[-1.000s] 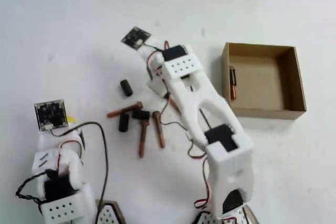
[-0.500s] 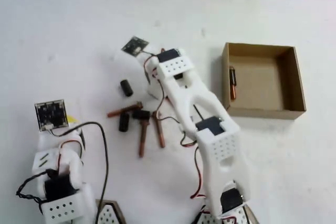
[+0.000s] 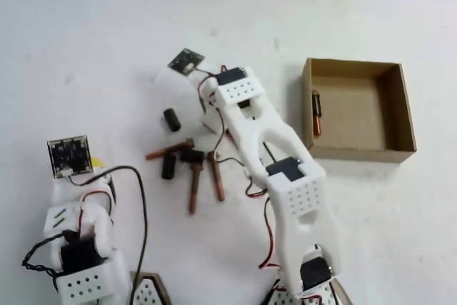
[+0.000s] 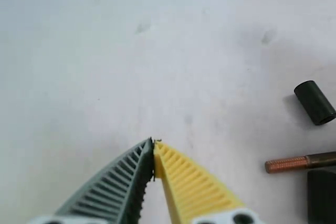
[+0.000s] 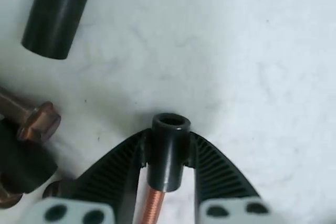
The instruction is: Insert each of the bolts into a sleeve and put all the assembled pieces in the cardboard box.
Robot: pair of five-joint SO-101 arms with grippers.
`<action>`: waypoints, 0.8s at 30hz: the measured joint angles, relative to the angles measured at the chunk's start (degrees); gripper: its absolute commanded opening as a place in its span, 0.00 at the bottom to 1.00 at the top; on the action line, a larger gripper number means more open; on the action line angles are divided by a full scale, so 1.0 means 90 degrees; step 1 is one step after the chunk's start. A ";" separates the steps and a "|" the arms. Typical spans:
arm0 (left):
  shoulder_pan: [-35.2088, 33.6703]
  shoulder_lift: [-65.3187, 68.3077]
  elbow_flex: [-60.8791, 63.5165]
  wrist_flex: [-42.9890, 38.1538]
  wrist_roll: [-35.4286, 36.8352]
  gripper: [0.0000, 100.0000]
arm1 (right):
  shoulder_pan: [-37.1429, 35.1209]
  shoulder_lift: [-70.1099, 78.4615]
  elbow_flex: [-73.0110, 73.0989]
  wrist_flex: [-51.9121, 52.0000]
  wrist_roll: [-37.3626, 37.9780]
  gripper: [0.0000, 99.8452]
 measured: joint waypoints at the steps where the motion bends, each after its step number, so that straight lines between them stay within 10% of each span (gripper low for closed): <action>1: 0.0000 0.0000 0.0000 0.0000 0.0000 0.02 | 0.0000 0.0020 0.0000 0.0000 0.0000 0.04; 24: 0.0000 0.0000 0.0000 0.0000 0.0000 0.02 | -0.0010 0.0254 -0.0606 0.0664 0.0000 0.06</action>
